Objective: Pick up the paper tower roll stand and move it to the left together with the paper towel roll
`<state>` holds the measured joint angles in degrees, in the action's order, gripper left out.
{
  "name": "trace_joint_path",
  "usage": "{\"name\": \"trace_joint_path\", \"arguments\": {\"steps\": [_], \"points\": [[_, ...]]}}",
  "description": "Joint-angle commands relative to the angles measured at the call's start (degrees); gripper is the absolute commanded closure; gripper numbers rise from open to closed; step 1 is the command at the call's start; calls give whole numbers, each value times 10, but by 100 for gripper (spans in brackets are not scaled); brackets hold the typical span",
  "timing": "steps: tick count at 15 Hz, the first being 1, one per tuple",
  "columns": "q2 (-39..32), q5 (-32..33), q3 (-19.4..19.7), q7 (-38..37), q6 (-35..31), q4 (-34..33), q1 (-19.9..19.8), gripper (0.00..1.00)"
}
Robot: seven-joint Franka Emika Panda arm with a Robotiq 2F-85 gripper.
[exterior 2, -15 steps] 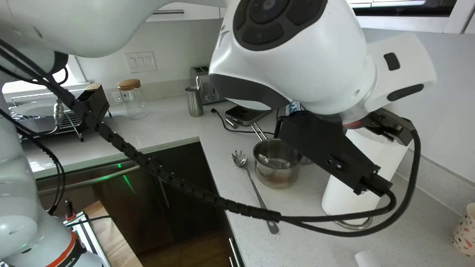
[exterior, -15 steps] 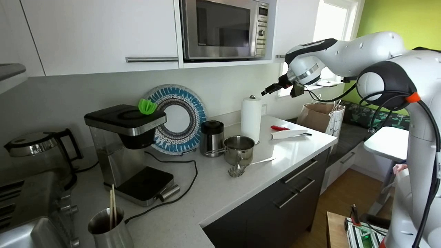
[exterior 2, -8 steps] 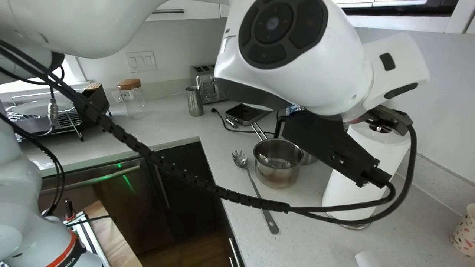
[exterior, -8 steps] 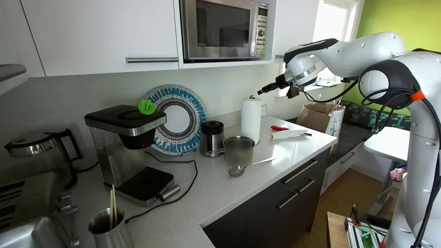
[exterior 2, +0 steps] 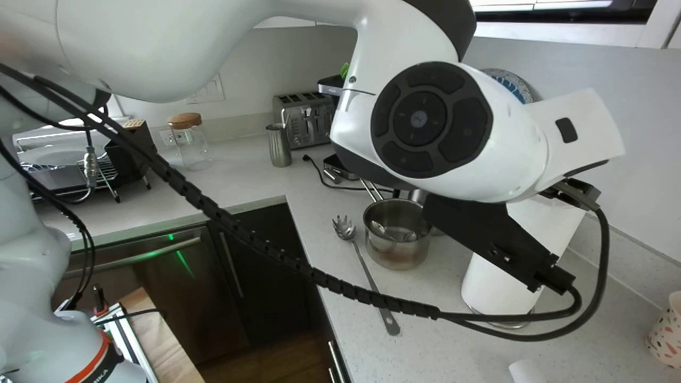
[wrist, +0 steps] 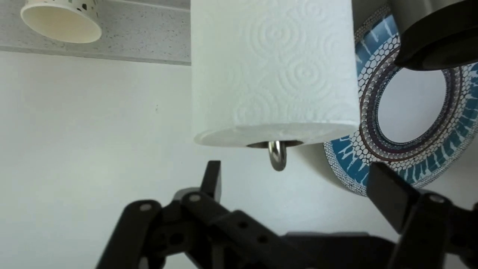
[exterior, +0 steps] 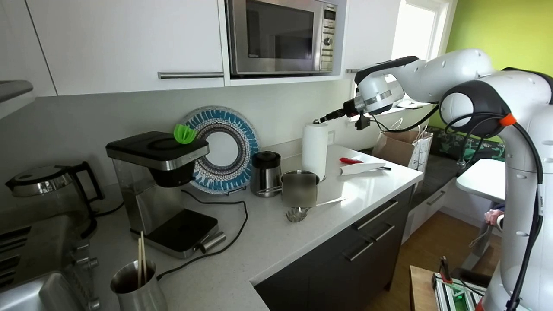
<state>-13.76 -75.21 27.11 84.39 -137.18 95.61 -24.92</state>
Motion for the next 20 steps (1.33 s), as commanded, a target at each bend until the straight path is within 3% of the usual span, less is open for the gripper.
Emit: {"name": "trace_joint_path", "arguments": {"steps": [1,3,4,6,11,15,20], "points": [[-31,-8,-24,-3,9,-33,-35,13],[-48,-8,-31,-8,15,-48,-46,18],[-54,-6,-34,-10,13,-55,-50,27],[-72,-9,-44,-10,17,-76,-59,31],[-98,-3,-66,-7,12,-111,-70,72],[-91,3,-76,5,3,-108,-67,98],[-49,-10,-74,37,-17,-66,-48,100]]}}
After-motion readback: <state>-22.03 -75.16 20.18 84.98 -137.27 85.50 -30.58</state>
